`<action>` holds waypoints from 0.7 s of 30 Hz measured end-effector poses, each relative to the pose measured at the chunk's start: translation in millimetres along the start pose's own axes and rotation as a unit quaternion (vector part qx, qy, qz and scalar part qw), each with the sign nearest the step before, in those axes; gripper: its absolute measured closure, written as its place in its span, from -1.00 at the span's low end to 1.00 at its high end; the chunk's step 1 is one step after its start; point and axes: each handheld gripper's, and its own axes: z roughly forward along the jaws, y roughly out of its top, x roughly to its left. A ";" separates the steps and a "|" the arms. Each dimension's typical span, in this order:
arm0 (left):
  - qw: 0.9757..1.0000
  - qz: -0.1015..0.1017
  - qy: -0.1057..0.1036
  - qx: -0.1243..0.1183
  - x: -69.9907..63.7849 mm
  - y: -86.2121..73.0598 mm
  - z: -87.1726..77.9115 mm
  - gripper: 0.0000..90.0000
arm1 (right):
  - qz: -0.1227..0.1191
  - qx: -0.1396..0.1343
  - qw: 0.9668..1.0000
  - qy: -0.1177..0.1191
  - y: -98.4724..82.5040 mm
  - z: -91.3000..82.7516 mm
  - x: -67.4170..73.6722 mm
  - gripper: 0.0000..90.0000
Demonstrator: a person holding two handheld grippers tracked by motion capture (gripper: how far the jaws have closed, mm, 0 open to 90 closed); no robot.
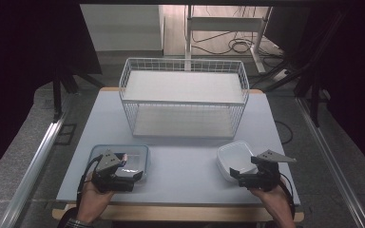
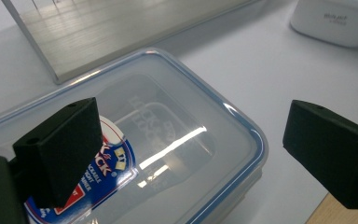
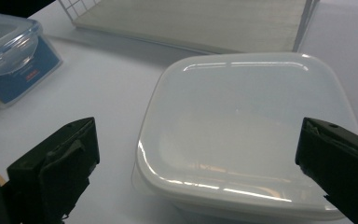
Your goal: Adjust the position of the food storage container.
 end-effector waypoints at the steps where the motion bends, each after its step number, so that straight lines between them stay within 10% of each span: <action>1: 1.000 0.003 0.001 -0.001 -0.4 -0.4 0.3 -0.92 | 0.000 0.002 1.000 0.002 -0.6 0.1 -0.5 -1.00; 21: 1.000 0.012 -0.009 -0.011 -3.0 -2.0 0.4 -0.90 | 0.005 0.009 1.000 -0.017 0.5 -1.5 3.9 -0.47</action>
